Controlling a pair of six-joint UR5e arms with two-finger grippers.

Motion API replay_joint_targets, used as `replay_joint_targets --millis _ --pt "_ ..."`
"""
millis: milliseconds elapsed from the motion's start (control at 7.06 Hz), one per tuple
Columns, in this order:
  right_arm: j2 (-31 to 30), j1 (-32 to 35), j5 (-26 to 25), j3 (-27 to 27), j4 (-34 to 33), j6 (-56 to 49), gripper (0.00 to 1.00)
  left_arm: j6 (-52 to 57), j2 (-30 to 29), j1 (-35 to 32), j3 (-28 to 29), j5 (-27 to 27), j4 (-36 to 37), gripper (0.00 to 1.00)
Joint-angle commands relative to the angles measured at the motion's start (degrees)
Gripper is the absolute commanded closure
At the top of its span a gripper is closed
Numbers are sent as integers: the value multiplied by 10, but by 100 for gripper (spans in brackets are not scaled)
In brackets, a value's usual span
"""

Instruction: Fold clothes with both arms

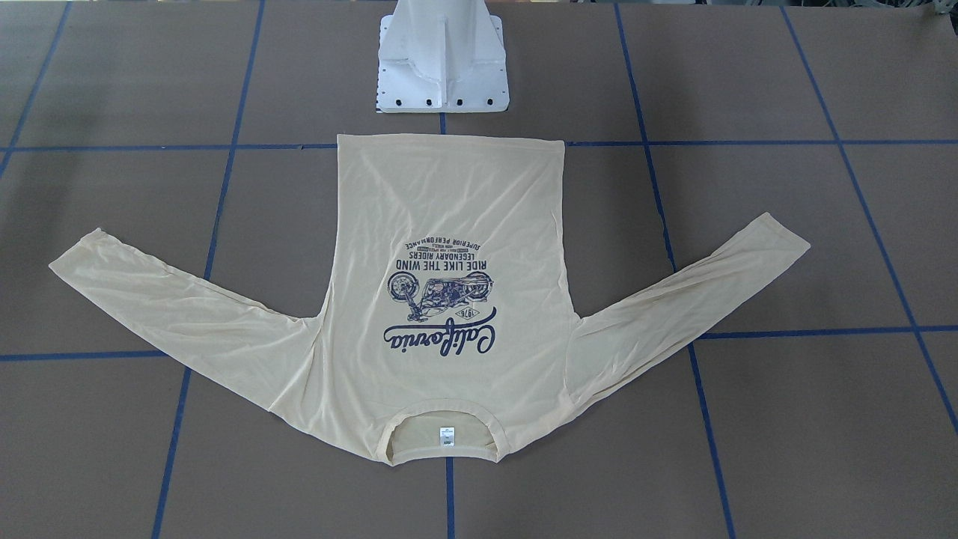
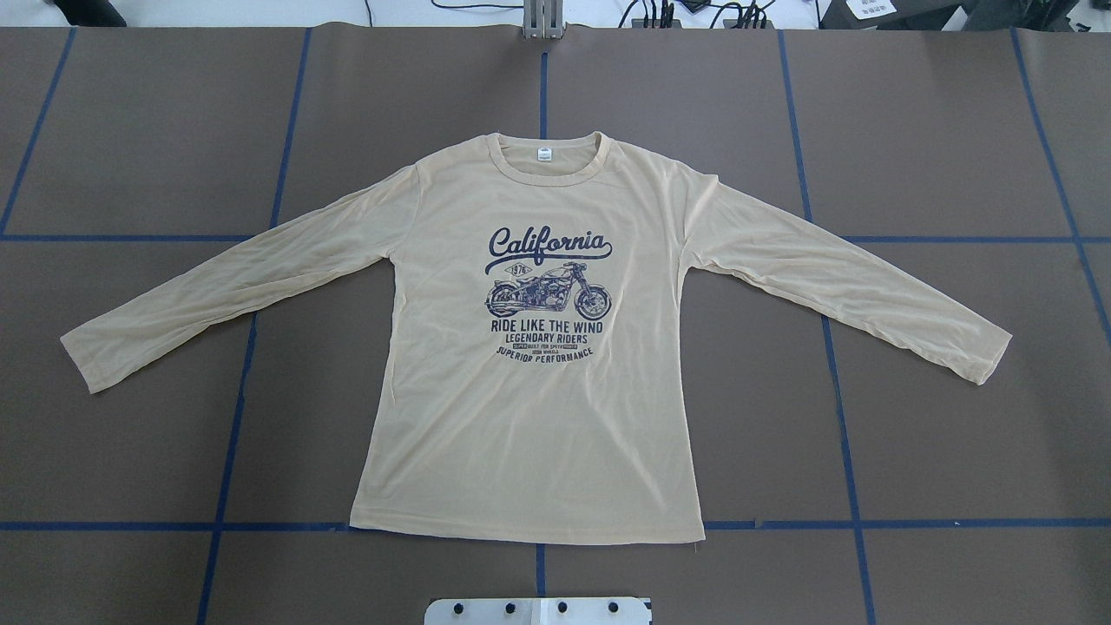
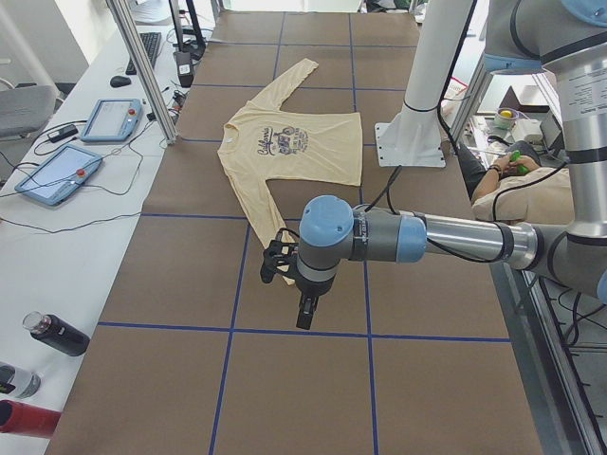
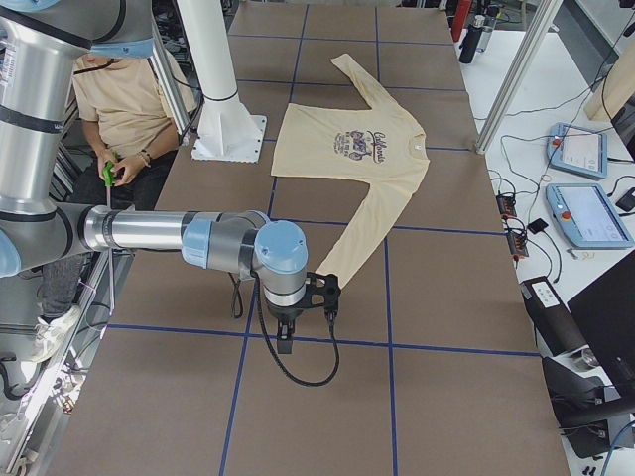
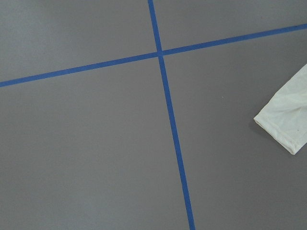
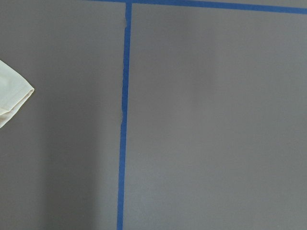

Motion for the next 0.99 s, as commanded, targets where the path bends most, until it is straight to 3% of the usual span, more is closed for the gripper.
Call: replay_joint_targets --millis 0,283,425,708,850 --pt "1 0 0 -1 0 1 0 0 0 0 -5 -1 -3 0" --pt "21 -1 22 3 14 7 0 -1 -1 1 -48 1 -4 0" --pt "31 -1 43 4 62 10 0 -6 -16 1 -58 -1 -10 0" --pt "42 -1 48 -11 217 14 0 -6 -74 0 -65 -16 -103 0" --pt "64 -1 82 -10 224 52 0 -9 -90 1 -52 -11 -183 0"
